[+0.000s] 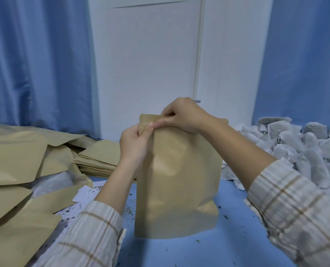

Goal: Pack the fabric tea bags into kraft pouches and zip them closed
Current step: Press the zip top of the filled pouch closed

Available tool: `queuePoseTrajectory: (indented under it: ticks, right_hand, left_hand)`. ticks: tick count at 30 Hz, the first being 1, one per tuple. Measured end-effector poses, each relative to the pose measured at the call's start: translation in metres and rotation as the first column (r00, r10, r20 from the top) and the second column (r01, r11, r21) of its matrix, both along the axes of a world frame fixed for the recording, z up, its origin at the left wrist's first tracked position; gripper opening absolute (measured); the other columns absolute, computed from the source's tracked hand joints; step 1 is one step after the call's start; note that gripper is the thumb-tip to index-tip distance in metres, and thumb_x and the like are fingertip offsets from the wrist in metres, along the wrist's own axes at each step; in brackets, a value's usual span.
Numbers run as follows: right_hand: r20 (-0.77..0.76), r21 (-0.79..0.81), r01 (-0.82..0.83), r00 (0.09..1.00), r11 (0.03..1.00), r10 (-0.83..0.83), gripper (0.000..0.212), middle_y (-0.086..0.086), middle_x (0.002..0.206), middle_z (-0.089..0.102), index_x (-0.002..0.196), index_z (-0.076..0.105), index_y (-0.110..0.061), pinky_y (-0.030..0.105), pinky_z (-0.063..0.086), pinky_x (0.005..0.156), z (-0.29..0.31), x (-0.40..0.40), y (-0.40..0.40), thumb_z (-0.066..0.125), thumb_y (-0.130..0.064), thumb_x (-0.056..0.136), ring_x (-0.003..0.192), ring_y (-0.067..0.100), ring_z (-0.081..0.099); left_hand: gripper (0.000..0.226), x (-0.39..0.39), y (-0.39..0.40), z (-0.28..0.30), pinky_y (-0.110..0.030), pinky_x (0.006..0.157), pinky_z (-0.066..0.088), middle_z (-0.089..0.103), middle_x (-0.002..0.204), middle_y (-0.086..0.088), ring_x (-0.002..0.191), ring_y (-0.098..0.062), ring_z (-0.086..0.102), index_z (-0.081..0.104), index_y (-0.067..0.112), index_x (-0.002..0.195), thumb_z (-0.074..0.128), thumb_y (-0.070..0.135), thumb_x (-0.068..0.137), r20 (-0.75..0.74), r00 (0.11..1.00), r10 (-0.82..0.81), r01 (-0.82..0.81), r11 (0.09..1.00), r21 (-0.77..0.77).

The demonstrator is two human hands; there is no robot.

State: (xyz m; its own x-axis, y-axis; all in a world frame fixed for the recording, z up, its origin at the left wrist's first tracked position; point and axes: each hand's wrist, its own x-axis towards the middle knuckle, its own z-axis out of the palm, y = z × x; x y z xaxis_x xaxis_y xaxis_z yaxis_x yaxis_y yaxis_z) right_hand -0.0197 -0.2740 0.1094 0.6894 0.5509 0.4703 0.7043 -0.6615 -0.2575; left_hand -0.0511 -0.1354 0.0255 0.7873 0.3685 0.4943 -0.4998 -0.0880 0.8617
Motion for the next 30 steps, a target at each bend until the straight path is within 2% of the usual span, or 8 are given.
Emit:
queuePoseTrajectory:
  ticks: [2, 4, 7, 12, 17, 22, 26, 30]
  right_hand:
    - [-0.018, -0.002, -0.004, 1.000, 1.000, 0.004, 0.046, -0.008, 0.043, 0.033, 0.047, 0.046, -0.017, 0.017, 0.022, 0.043, 0.000, 0.000, 0.000, 0.071, -0.041, 0.077, 0.047, 0.007, 0.031]
    - [0.009, -0.065, 0.018, 1.000, 0.998, -0.018, 0.040, -0.011, 0.041, 0.039, 0.049, 0.050, -0.020, 0.015, 0.027, 0.042, 0.003, -0.001, 0.001, 0.070, -0.038, 0.079, 0.046, 0.004, 0.037]
    - [0.130, -0.193, 0.069, 0.991, 0.979, -0.045, 0.041, -0.006, 0.051, 0.044, 0.055, 0.049, -0.016, 0.023, 0.027, 0.047, 0.005, -0.003, 0.006, 0.064, -0.040, 0.084, 0.055, 0.010, 0.041]
    - [0.346, -0.251, 0.141, 0.937, 0.958, -0.047, 0.043, -0.002, 0.064, 0.046, 0.080, 0.052, -0.014, 0.030, 0.027, 0.054, -0.008, -0.006, 0.007, 0.046, -0.056, 0.089, 0.070, 0.020, 0.044]
    - [0.578, -0.228, 0.245, 0.813, 0.942, -0.072, 0.053, 0.001, 0.056, 0.042, 0.072, 0.037, -0.014, 0.030, 0.020, 0.051, -0.016, -0.008, 0.002, 0.037, -0.065, 0.086, 0.058, 0.024, 0.040]
    - [0.399, -0.163, 0.237, 0.904, 0.958, -0.156, 0.065, -0.001, 0.046, 0.035, 0.053, 0.027, -0.015, 0.029, 0.023, 0.048, -0.009, -0.006, -0.024, 0.047, -0.072, 0.075, 0.051, 0.014, 0.035]
    - [0.394, -0.113, 0.268, 0.896, 0.957, -0.204, 0.063, -0.002, 0.047, 0.038, 0.051, 0.031, -0.015, 0.030, 0.032, 0.055, -0.015, -0.002, -0.027, 0.042, -0.071, 0.079, 0.058, 0.018, 0.040]
    - [0.175, 0.019, 0.081, 0.981, 0.997, -0.083, 0.031, -0.017, 0.075, 0.059, 0.081, 0.053, -0.037, 0.022, 0.042, 0.066, -0.012, -0.005, -0.050, 0.064, -0.064, 0.069, 0.070, 0.005, 0.055]
  left_hand:
    - [0.037, -0.001, 0.003, -0.001, -0.032, 0.067, 0.037, 0.054, 0.072, -0.012, 0.070, -0.018, 0.048, 0.065, -0.005, 0.081, 0.062, 0.031, 0.089, -0.004, 1.000, 0.017, -0.017, 1.000, 0.013]
    - [0.034, -0.003, 0.002, 0.000, -0.031, 0.064, 0.036, 0.054, 0.068, -0.009, 0.067, -0.017, 0.047, 0.067, -0.001, 0.077, 0.066, 0.032, 0.086, -0.003, 0.998, 0.055, -0.055, 0.998, -0.002]
    - [0.030, -0.003, -0.001, 0.002, -0.030, 0.062, 0.032, 0.050, 0.065, -0.005, 0.064, -0.016, 0.042, 0.064, 0.000, 0.071, 0.069, 0.027, 0.083, -0.012, 0.997, 0.077, -0.078, 0.995, -0.061]
    - [0.020, -0.004, 0.002, 0.005, -0.031, 0.066, 0.035, 0.051, 0.068, -0.005, 0.067, -0.016, 0.042, 0.066, 0.003, 0.066, 0.072, 0.017, 0.078, -0.028, 0.995, 0.091, -0.094, 0.975, -0.201]
    - [0.020, -0.010, -0.002, 0.008, -0.030, 0.068, 0.037, 0.056, 0.072, -0.004, 0.069, -0.014, 0.047, 0.067, 0.018, 0.059, 0.071, 0.015, 0.079, -0.015, 0.999, 0.046, -0.048, 0.974, -0.219]
    - [0.018, -0.013, 0.018, 0.007, -0.031, 0.067, 0.039, 0.057, 0.073, -0.009, 0.069, -0.017, 0.048, 0.065, 0.010, 0.064, 0.072, 0.015, 0.079, 0.007, 0.999, 0.038, -0.035, 0.969, -0.243]
    - [0.015, -0.015, 0.018, 0.010, -0.031, 0.070, 0.043, 0.060, 0.076, -0.009, 0.071, -0.018, 0.052, 0.067, 0.011, 0.065, 0.072, 0.015, 0.079, -0.002, 1.000, -0.015, 0.014, 0.974, -0.227]
    - [0.016, -0.017, 0.027, 0.009, -0.020, 0.061, 0.048, 0.067, 0.063, 0.004, 0.062, -0.012, 0.058, 0.071, 0.015, 0.065, 0.071, 0.013, 0.080, 0.001, 1.000, -0.023, 0.022, 0.970, -0.241]
